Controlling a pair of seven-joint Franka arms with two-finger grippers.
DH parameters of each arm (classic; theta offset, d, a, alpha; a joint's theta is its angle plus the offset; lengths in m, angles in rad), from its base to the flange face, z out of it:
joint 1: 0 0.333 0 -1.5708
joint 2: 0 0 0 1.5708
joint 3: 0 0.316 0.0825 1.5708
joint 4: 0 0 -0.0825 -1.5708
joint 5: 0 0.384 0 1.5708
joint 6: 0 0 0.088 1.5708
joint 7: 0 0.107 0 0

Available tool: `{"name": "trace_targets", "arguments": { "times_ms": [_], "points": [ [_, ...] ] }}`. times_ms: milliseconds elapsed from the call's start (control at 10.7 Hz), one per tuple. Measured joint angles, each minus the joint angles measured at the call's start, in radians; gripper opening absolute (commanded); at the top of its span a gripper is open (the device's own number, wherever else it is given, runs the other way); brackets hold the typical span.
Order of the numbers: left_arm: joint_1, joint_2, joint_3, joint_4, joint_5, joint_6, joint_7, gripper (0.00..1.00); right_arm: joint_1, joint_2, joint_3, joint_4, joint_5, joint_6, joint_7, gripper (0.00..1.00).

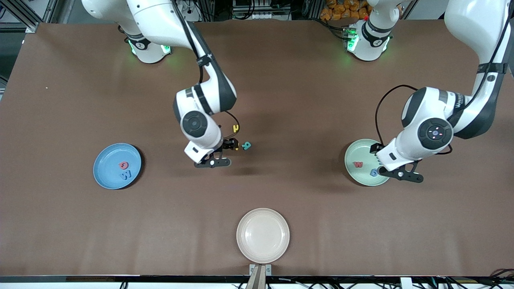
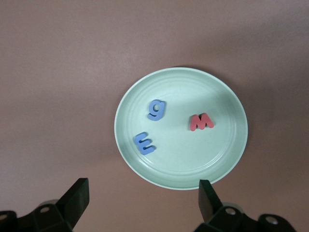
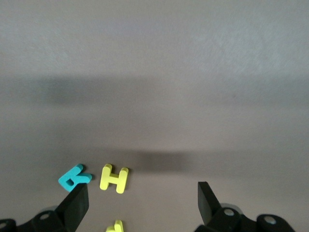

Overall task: Sort uppercase to blue plate, lowercase to green plate
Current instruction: 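Lower the right gripper and grasp the yellow foam H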

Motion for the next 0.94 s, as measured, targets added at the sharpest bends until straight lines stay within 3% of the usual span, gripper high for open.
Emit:
{"name": "trace_targets", "arguments": {
  "times_ms": [282, 939],
  "points": [
    [0.000, -0.039, -0.003, 0.014, -0.052, -0.004, 0.072, 1.00, 0.000, -0.001, 0.067, -0.045, -0.118, 0.090, 0.158, 1.00],
    [-0.032, -0.105, -0.056, 0.016, -0.093, -0.083, 0.086, 1.00, 0.000, 0.000, 0.114, -0.130, -0.143, 0.213, 0.273, 1.00]
  ]
}}
